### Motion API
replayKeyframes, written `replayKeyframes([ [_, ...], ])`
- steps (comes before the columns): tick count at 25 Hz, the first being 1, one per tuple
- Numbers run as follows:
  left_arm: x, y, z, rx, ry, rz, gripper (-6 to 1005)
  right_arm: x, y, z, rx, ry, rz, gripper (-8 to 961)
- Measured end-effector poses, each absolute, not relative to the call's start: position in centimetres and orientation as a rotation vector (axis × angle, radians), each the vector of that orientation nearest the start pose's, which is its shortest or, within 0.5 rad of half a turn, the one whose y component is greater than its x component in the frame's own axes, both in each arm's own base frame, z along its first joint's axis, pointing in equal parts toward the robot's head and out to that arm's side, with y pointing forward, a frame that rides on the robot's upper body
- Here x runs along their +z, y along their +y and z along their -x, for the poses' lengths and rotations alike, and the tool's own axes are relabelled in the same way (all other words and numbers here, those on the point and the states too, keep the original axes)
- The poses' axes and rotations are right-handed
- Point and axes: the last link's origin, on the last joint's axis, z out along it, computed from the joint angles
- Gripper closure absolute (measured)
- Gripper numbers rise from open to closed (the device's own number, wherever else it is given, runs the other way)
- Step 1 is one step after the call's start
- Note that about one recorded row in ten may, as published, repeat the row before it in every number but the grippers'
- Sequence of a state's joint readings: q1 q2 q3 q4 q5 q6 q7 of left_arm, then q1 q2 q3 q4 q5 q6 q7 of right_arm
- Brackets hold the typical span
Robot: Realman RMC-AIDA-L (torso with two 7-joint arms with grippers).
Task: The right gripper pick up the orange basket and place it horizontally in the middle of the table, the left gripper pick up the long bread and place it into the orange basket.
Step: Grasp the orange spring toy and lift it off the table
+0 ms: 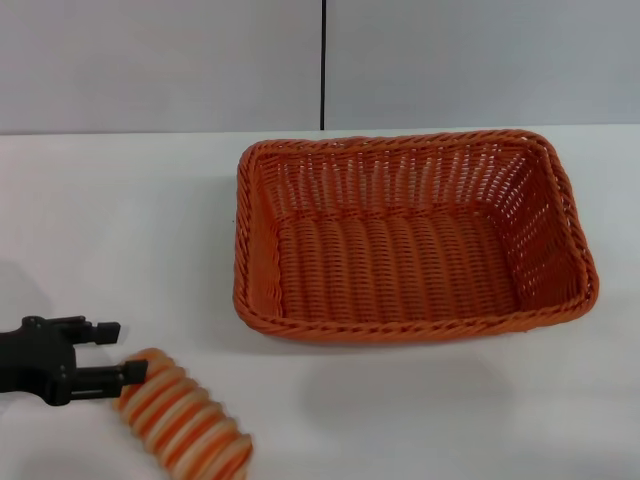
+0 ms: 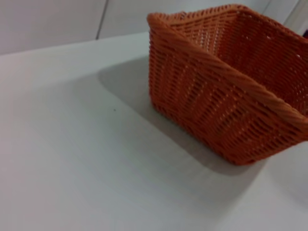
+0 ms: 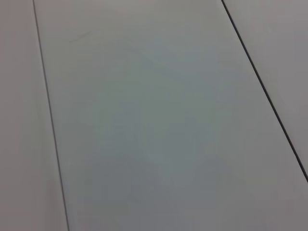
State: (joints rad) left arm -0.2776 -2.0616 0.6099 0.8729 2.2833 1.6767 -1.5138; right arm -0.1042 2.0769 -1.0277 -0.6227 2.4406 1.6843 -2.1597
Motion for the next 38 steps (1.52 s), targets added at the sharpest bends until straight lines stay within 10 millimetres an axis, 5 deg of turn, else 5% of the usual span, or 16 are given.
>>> replayKeyframes([
  [20,3.4,25.2,33.6,-0.300,-1.057,2.768,410,9.6,19.0,-33.9,1.282,0.474,1.617,293],
  [38,3.0,24.7,34.4,-0.194,-1.105,2.781,419,9.9,19.0,-34.0,1.282,0.472,1.609,294],
])
